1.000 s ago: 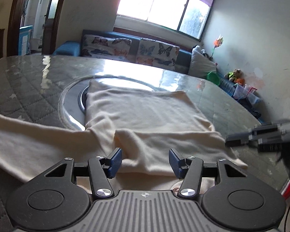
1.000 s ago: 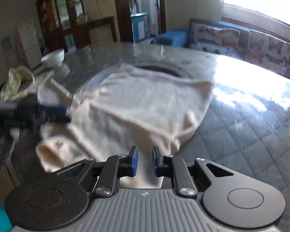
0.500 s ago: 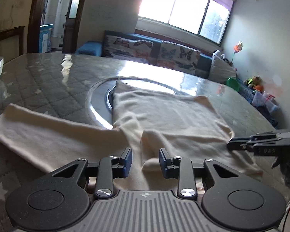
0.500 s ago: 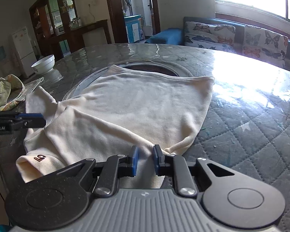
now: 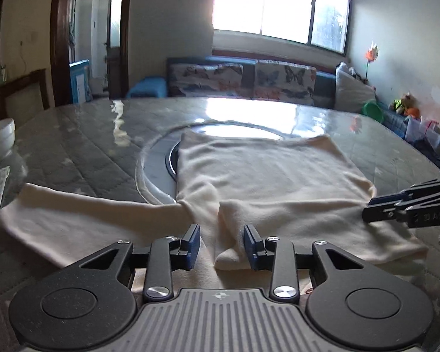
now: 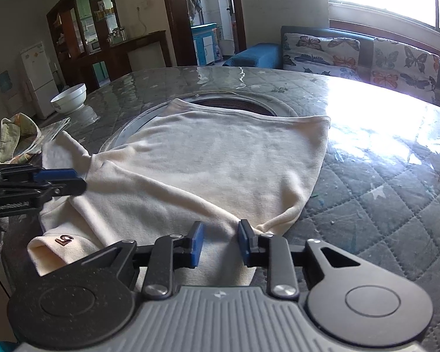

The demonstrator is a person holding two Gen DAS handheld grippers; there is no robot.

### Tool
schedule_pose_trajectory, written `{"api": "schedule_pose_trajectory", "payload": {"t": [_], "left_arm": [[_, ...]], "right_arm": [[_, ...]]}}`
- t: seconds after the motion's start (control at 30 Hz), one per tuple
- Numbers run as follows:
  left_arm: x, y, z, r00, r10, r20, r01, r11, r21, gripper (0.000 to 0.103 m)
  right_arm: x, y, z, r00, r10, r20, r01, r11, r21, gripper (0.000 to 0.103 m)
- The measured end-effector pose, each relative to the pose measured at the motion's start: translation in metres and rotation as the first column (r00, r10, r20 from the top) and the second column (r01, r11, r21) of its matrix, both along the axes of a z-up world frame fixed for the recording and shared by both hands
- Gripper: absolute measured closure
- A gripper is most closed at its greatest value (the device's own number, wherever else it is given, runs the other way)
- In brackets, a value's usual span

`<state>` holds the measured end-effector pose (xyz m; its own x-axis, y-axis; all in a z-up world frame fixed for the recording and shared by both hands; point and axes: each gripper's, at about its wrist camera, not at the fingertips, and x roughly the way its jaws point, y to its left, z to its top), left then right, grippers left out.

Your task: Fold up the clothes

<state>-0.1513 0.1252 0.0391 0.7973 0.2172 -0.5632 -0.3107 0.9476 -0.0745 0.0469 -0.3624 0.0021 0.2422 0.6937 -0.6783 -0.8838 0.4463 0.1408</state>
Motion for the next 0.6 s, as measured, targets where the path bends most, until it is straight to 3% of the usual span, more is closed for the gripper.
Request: {"api": "schedule_pose_trajectory", "payload": {"t": [0.13, 0.37, 0.47, 0.6], "left_arm": [[0.009, -0.007, 0.002, 1.000, -0.017, 0.000, 0.017, 0.999, 0.032, 0.067], [0.020, 0.009, 0.000, 0.996, 0.086, 0.023, -0.085, 0.996, -0.029, 0.072], [0.022, 0.006, -0.004, 0.999, 0.053, 0.001, -0.053, 0.998, -0.015, 0.074], [0.027, -0.011, -0.015, 0.999, 0.000, -0.039, 0.002, 0.998, 0.065, 0.074]], "right_arm": [[-0.001, 0.000, -0.001, 1.000, -0.002, 0.000, 0.002, 1.000, 0.006, 0.073], [-0.001, 0.000, -0.001, 1.000, -0.005, -0.003, 0.005, 1.000, 0.012, 0.073], [0.000, 0.000, -0.002, 1.000, -0.002, -0.005, 0.002, 1.000, 0.013, 0.072], [-0.001, 0.001, -0.002, 1.000, -0.003, -0.005, 0.003, 1.000, 0.016, 0.071]]}}
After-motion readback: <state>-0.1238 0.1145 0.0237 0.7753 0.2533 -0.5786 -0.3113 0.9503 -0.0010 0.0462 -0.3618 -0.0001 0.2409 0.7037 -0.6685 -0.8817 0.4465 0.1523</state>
